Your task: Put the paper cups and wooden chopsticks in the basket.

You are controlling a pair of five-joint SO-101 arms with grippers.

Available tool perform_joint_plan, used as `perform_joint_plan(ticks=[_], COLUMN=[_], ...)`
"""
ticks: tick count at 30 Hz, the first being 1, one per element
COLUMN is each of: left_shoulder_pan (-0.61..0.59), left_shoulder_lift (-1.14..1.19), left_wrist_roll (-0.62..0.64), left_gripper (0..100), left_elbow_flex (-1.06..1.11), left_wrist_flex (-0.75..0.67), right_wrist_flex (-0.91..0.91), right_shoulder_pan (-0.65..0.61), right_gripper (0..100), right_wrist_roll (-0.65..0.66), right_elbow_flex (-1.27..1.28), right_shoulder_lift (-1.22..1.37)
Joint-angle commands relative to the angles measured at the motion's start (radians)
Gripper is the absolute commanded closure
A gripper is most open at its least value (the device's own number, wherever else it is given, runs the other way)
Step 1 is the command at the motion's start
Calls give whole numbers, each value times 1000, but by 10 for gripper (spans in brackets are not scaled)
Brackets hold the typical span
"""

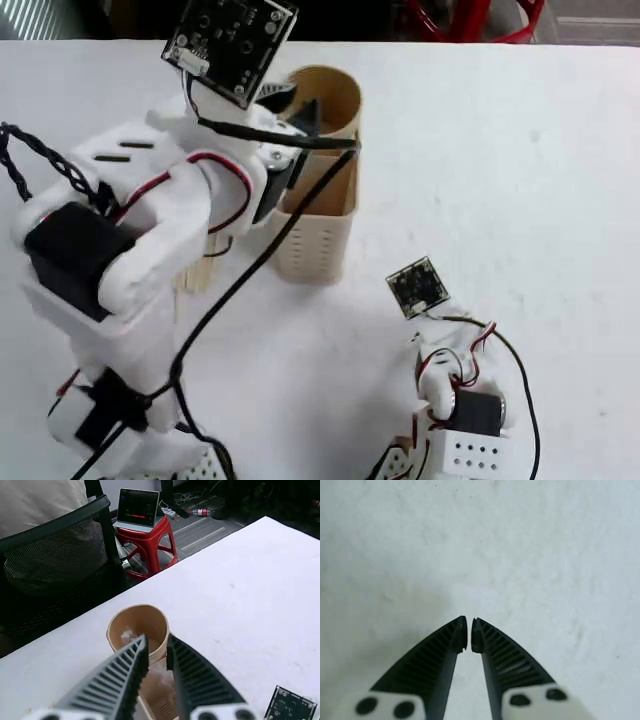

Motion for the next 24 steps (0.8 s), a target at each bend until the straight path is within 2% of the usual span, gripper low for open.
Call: perform_joint_plan(ticks=[1, 7, 12, 19, 24], left_shoulder_pan=[16, 15, 24, 25, 76], left_shoulder_lift=[-84, -248, -302, -303, -309], left_wrist_roll=[-69, -89, -89, -91, -87], left_gripper=[910, 910, 910, 907, 909], left_elbow_flex=[15, 29, 137, 308, 442], left_wrist_flex=[5, 6, -3, -224, -339], right_wrist_flex=[8, 8, 8, 8, 8], right_shoulder_pan=[-4, -2, -2, -2, -2], right_gripper=[967, 970, 970, 970, 970], right_wrist_roll=[11, 8, 8, 6, 6], right_elbow_flex=[9, 9, 9, 9, 9], right_shoulder_lift=[-10, -7, -7, -7, -7])
